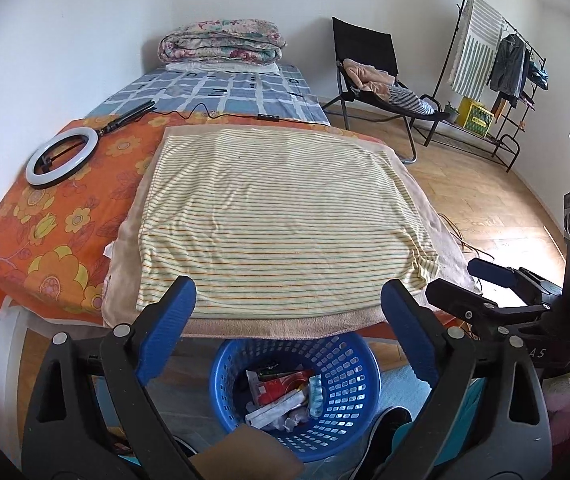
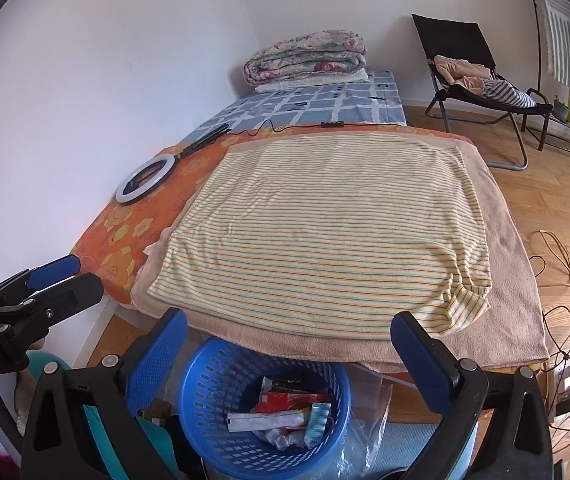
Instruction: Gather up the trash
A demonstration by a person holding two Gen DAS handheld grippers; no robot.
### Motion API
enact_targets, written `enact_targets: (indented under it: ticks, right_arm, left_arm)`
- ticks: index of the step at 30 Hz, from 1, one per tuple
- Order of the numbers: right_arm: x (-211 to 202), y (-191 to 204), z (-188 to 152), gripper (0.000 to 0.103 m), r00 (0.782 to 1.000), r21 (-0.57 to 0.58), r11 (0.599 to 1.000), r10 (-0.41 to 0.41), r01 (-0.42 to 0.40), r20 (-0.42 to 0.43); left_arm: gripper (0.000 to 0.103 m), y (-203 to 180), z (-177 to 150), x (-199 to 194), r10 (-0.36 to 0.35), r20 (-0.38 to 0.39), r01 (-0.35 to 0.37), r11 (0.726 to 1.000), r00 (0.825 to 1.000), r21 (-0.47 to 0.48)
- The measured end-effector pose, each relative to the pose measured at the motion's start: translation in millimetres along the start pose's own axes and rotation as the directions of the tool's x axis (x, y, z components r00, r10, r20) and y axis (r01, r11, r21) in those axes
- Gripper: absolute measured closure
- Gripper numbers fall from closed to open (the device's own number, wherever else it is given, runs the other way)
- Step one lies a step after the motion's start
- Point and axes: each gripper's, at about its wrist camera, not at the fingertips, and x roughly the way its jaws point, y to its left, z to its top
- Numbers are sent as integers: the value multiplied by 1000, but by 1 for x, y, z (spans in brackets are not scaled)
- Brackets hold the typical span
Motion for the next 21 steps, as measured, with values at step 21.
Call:
enact_targets:
  ticks: [21]
  right_arm:
    - [3, -1, 7, 0, 1000, 21, 1000, 9, -10, 7]
  left_arm:
    - [1, 3, 4, 3, 12, -5, -12, 1000, 1000, -28]
